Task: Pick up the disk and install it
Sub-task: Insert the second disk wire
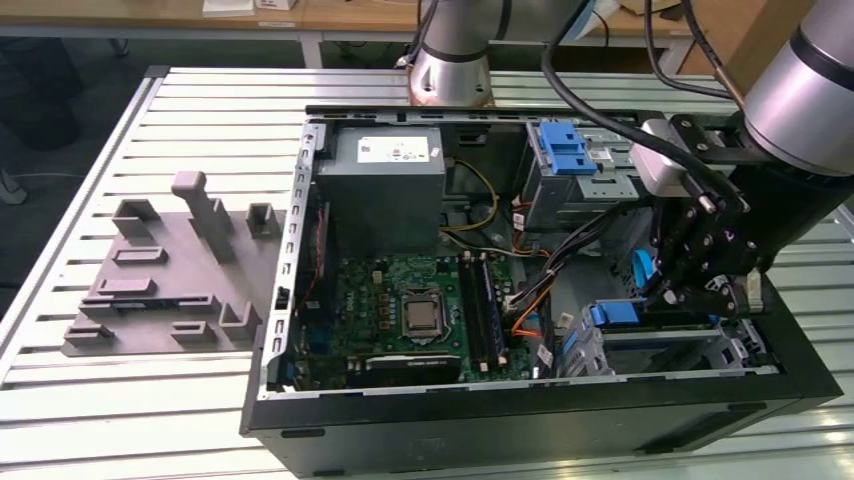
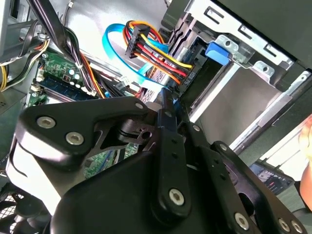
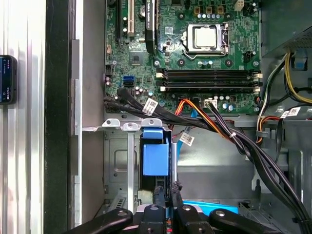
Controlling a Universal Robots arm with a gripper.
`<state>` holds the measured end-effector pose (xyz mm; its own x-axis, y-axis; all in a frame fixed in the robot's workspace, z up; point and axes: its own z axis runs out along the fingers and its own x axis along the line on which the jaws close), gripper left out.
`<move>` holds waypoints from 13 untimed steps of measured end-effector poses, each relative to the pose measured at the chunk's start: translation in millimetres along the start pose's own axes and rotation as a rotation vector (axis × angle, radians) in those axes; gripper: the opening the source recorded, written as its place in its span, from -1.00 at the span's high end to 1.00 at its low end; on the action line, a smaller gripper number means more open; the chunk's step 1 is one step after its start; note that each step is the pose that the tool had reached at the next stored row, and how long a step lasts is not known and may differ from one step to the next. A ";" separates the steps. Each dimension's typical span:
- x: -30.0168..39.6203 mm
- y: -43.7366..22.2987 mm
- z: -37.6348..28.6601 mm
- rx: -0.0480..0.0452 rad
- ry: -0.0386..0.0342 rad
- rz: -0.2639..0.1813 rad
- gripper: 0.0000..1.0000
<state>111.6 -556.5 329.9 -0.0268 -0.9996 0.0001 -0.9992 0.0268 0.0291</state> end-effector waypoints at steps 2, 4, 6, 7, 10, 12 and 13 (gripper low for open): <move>0.1 -0.2 0.3 0.0001 -0.0002 0.000 0.68; 0.0 -0.2 0.6 0.0001 -0.0006 0.000 0.68; 0.1 -0.2 0.6 0.0001 -0.0006 0.000 0.68; 0.0 -0.3 1.0 0.0002 -0.0015 0.000 0.68; 0.0 -0.2 -0.6 0.0001 -0.0009 0.000 0.53; 0.0 -0.1 -2.6 0.0000 -0.0010 0.000 0.53; 0.0 -0.1 -3.7 0.0000 -0.0008 0.000 0.53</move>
<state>111.8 -556.5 333.6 -0.0268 -0.9996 -0.0007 -0.9992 0.0268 0.0290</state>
